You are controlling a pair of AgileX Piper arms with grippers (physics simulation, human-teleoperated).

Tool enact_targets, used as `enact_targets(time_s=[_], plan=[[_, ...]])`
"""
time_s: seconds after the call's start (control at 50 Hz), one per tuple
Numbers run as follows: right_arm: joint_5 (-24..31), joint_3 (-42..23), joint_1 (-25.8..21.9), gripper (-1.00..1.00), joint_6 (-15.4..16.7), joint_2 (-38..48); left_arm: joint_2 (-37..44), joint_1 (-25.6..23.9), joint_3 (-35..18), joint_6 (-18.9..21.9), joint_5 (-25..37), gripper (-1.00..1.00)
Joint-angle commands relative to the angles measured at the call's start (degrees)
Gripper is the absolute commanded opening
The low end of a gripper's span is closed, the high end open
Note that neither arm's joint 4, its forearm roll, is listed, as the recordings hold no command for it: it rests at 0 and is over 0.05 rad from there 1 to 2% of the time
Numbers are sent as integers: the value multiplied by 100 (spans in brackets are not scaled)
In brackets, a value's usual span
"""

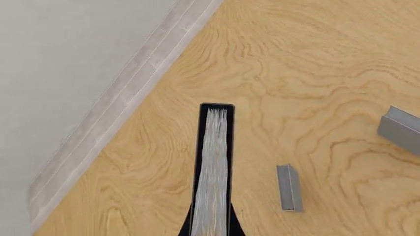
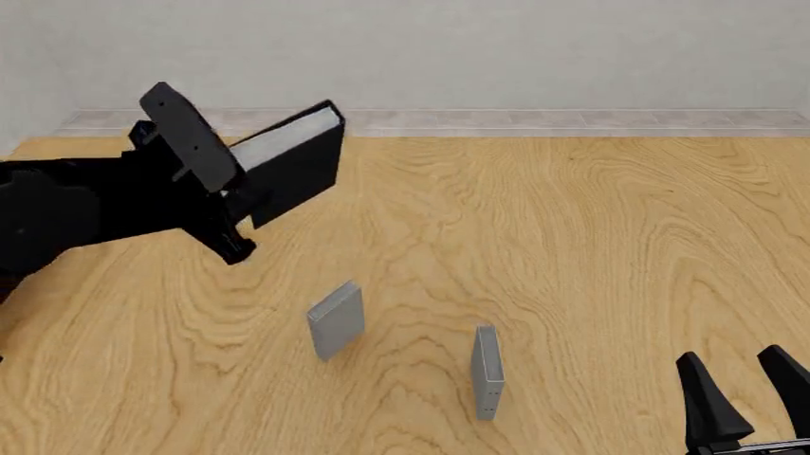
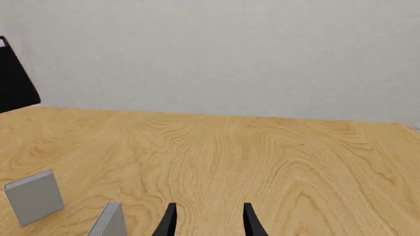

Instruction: Pick up the book in the middle and place it on the cabinet shelf.

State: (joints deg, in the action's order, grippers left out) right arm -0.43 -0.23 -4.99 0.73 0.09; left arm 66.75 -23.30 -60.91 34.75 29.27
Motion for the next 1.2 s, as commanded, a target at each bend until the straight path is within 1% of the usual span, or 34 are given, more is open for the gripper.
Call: enact_targets(time_s=[0.02, 0.12, 0.14, 0.18, 0.22, 0.26, 0.3, 0.32, 0.34, 0.36, 0.38, 0.42, 0.5, 0.52, 0.56, 0.62, 0.64, 0.66, 0.68, 0.7, 0.74, 0.76, 0.8, 0.88, 0.96, 0.98, 1.0, 1.04, 1.12, 1.2], plan=[[0, 0, 1, 100, -1, 0, -616, 411, -280, 485, 686, -100], [0, 0, 0, 100, 0, 0, -866, 856, -93, 886, 730, -100], [0, 0, 0, 100, 0, 0, -867, 856, -92, 886, 729, -100], [-1, 0, 1, 100, 1, 0, -985, 1007, 32, 1044, 724, -100], [0, 0, -1, 100, -1, 0, -1064, 1150, 55, 1090, 705, -100], [0, 0, 1, 100, 0, 0, -1267, 1344, 363, 1448, 579, -100], [-1, 0, 0, 100, 2, 0, -1311, 1424, 306, 1414, 615, -100], [0, 0, 0, 100, 1, 0, -1376, 1535, 383, 1547, 561, -100], [0, 0, 0, 100, 1, 0, -1376, 1535, 385, 1547, 560, -100], [-1, 0, -1, 100, 1, 0, -1436, 1634, 485, 1684, 510, -100], [-1, 0, -1, 100, 1, 0, -1437, 1634, 487, 1684, 509, -100], [1, 0, 0, 100, -2, 0, -1501, 1763, 406, 1762, 605, -100], [1, 0, 0, 100, -1, 0, -1508, 1876, 299, 1768, 666, -100], [0, 0, -2, 100, -1, 0, -1592, 2073, 400, 1994, 582, -100], [0, 0, 0, 100, -1, 0, -1677, 2238, 492, 2200, 525, -100], [0, 0, 0, 100, 0, 0, -1718, 2380, 572, 2309, 433, -100], [-1, 0, 1, 100, 0, 0, -1835, 2572, 777, 2584, 272, -100], [-1, 0, 0, 100, 1, 0, -1864, 2660, 885, 2692, 180, -100], [-1, 0, 0, 100, 1, 0, -1864, 2660, 887, 2692, 179, -100], [-1, 0, 0, 100, 1, 0, -1824, 2685, 723, 2523, 287, -100], [0, 0, 0, 100, -1, 0, -1797, 2724, 639, 2456, 317, -100], [0, 0, 0, 100, 0, 0, -1843, 2810, 701, 2602, 239, -100], [0, 0, -1, 100, -1, 0, -1832, 2876, 712, 2647, 187, -100], [1, 0, 1, 100, -1, 0, -1741, 3029, 442, 2590, 272, -100], [0, 0, -1, 100, -1, 0, -1731, 3149, 392, 2703, 259, -100], [0, 0, -1, 100, 1, 0, -1703, 3267, 337, 2721, 243, -100], [0, 0, 0, 100, 0, 0, -1676, 3397, 323, 2760, 202, -100], [-2, 0, 0, 100, 1, 0, -1706, 3593, 491, 3020, -49, -100], [-1, 0, 0, 100, -1, 0, -1595, 3767, 487, 2964, -72, -100], [0, 0, 1, 100, -1, 0, -1498, 3932, 513, 2980, -222, -100]])
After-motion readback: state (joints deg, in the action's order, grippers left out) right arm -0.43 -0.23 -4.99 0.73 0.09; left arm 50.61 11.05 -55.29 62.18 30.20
